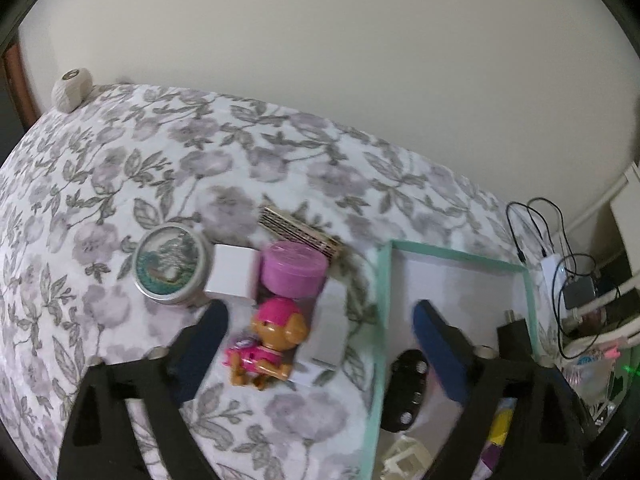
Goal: Organize rigid objects
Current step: 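Move both tools back toward the bead tin and white charger block, then grasp the white charger block with the right tool while the left tool grasps the round bead tin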
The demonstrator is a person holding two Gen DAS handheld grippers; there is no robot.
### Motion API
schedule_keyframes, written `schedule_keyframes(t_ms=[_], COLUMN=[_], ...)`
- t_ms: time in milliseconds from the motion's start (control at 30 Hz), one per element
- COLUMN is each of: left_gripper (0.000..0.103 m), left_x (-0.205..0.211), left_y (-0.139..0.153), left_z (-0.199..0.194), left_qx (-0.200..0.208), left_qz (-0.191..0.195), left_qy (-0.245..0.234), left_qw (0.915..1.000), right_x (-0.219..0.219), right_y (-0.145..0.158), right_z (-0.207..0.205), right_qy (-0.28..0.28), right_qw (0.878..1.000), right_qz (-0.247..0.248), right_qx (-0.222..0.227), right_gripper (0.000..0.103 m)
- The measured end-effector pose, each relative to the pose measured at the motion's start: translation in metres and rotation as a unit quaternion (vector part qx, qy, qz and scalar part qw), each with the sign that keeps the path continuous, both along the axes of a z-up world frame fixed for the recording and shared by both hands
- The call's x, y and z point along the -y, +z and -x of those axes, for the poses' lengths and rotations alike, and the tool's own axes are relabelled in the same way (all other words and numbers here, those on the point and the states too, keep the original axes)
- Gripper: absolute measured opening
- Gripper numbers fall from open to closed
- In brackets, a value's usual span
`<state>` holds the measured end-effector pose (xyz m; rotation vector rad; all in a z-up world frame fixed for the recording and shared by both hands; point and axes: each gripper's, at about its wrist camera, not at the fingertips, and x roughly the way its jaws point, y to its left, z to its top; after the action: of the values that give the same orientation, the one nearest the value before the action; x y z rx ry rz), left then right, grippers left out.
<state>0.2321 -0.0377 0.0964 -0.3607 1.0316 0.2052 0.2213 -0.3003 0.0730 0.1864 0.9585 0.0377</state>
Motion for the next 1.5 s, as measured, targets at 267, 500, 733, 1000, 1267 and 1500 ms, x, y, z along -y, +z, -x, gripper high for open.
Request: schedule_keyframes(t_ms=[267,500,733,1000,1267,1500], left_gripper=[0.097,0.097,0.101,0.101,0.101,0.101], left_x=[-0.031,-0.064,-0.1,-0.138,-0.162,-0.153], left_y=[-0.003,-0.006,0.006,0.006,-0.02,-0.04], left_z=[0.002,0.005,0.015,0.025,0.026,0.017], left_qx=[-0.004,-0.008,0.015,0.005,-0.011,-0.019], left_qz=[0.0,0.0,-0.021,-0.005,0.039,0.046], left_qy=[0.025,0.043,0.056,0.069,0.081,0.057], left_qw=[0.9997,0.999,0.9981,0.9976,0.9959,0.9971], right_x=[-0.015,-0.027,-0.046,-0.098,-0.147,-0.158], right_y=[0.0,-0.001,0.007,0.02,0.004,-0.019], right_z=[0.0,0.001,0.003,0.009,0.012,0.004], right_qy=[0.014,0.021,0.037,0.098,0.156,0.145], right_qw=[1.0,1.0,0.999,0.995,0.985,0.985], right_qz=[0.004,0.016,0.014,-0.013,-0.073,-0.087], right_qx=[0.002,0.001,0.014,0.035,0.007,-0.021], right_gripper=[0.102,0.103,0.103,0.103,0.095,0.06])
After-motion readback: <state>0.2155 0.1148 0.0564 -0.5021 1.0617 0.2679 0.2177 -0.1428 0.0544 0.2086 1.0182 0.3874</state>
